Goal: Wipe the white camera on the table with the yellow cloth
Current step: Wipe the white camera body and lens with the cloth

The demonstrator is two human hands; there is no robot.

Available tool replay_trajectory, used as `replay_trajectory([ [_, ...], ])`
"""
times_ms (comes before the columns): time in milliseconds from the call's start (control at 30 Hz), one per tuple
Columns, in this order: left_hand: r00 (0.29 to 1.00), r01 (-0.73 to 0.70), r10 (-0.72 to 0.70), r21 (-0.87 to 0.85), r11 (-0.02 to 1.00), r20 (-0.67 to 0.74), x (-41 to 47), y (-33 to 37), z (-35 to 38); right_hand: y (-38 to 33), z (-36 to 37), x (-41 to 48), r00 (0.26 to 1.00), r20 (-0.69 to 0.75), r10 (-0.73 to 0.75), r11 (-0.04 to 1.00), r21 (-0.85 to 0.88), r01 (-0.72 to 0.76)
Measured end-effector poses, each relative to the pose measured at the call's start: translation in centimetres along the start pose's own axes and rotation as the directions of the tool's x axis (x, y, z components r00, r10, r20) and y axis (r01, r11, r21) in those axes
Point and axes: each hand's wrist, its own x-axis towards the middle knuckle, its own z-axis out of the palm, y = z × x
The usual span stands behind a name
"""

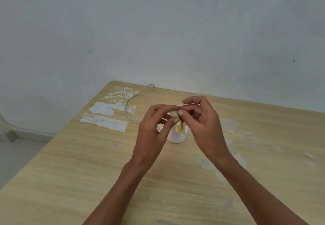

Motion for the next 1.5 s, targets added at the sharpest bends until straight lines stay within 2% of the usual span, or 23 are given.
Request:
replay_trajectory([
  [67, 0.998, 0.043, -0.045, -0.046, 0.998, -0.054, 0.4, -0.4, -0.2, 0.0, -0.2, 0.3, 0.994, 0.048, 0.099, 0.982, 0.157, -0.106],
  [133, 0.985, 0.095, -0.106, -0.091, 0.991, -0.134, 0.8, -0.7, -0.9, 0.2, -0.5, 0.5, 0.995, -0.004, 0.096, 0.984, 0.148, -0.094],
  [200, 0.958, 0.145, -0.170, -0.119, 0.982, -0.229, 1.2, -0.8, -1.6, 1.0, -1.3, 0.9, 0.995, -0.101, -0.014, 0.993, -0.120, 0.002],
  [267, 0.931, 0.174, -0.209, -0.137, 0.975, -0.299, 1.4, -1.0, -1.9, 2.0, -2.0, 1.5, 0.997, -0.035, -0.069, 0.919, -0.390, 0.050],
  [333, 0.929, 0.171, -0.199, -0.116, 0.978, -0.311, 1.3, -1.2, -1.4, 3.1, -2.3, 1.8, 0.997, 0.074, -0.030, 0.877, -0.476, 0.062],
  [400, 0.944, 0.168, -0.188, -0.094, 0.981, -0.270, 0.9, -1.3, -0.2, 3.9, -2.2, 1.7, 0.992, 0.128, -0.018, 0.876, -0.475, 0.077],
  [533, 0.970, 0.171, -0.187, -0.113, 0.979, -0.152, -0.3, -1.5, 2.2, 4.3, -2.3, 1.7, 0.992, 0.123, -0.027, 0.886, -0.457, 0.081],
  [667, 0.981, 0.085, -0.081, 0.015, 0.996, -0.175, -1.4, -2.4, 3.0, 4.6, -2.4, 1.6, 0.993, 0.114, -0.031, 0.898, -0.433, 0.078],
  [833, 0.980, 0.164, -0.164, -0.006, 0.986, -0.113, -2.2, -3.1, 3.0, 4.7, -2.3, 1.5, 0.994, 0.104, -0.040, 0.898, -0.433, 0.082],
  [1033, 0.978, 0.145, -0.148, -0.031, 0.989, -0.148, -0.6, -2.0, 2.8, 4.6, -2.5, 1.5, 0.992, 0.129, -0.013, 0.914, -0.400, 0.064],
  [1200, 0.945, 0.327, -0.322, 0.095, 0.940, -0.065, -2.5, -3.7, 2.6, 4.6, -2.4, 1.5, 0.990, 0.140, 0.003, 0.926, -0.375, 0.050],
  [1300, 0.918, 0.397, -0.395, 0.101, 0.912, -0.041, -2.6, -4.2, 2.1, 4.6, -2.0, 1.4, 0.993, 0.114, -0.005, 0.918, -0.395, 0.050],
  [1500, 0.951, 0.281, -0.273, 0.034, 0.959, -0.144, -1.8, -2.8, 2.0, 4.4, -0.8, 1.5, 0.998, 0.062, -0.026, 0.870, -0.491, 0.054],
])
